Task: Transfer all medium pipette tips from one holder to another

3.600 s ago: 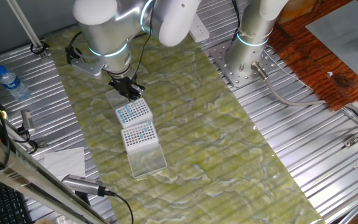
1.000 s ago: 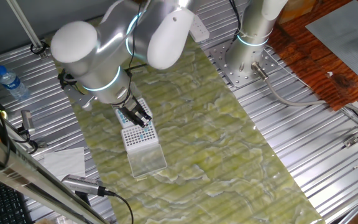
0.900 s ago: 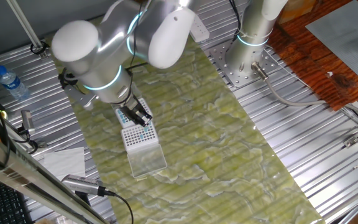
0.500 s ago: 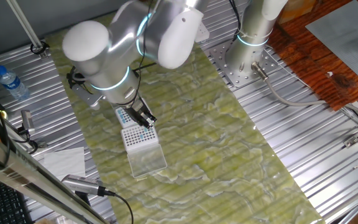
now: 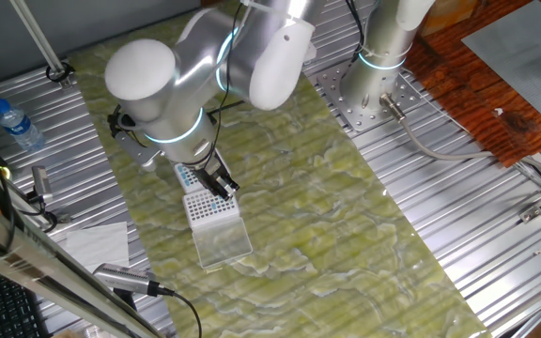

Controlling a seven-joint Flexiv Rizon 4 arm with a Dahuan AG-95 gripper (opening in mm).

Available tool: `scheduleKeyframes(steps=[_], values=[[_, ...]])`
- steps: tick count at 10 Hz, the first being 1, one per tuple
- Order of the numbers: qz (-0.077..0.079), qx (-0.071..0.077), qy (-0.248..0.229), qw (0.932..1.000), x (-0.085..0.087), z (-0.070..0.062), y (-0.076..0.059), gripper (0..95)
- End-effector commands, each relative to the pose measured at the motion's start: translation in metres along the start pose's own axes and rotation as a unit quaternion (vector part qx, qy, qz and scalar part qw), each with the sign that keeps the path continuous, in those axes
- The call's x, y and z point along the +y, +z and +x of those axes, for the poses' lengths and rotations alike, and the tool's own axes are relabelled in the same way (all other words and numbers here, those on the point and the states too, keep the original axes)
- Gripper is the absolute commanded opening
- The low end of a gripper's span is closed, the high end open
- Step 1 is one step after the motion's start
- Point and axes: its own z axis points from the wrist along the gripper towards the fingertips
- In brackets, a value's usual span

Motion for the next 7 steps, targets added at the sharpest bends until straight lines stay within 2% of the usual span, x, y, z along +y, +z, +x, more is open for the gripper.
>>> scheduleKeyframes(steps=[1, 6, 7], values=[[0.0, -0.001, 0.0, 1.0, 0.0008, 0.0003, 0.001, 0.0], [0.001, -0.003, -0.001, 1.0, 0.002, -0.0003, 0.0036, 0.0], [0.002, -0.008, -0.003, 1.0, 0.0009, 0.0027, 0.0071, 0.0]])
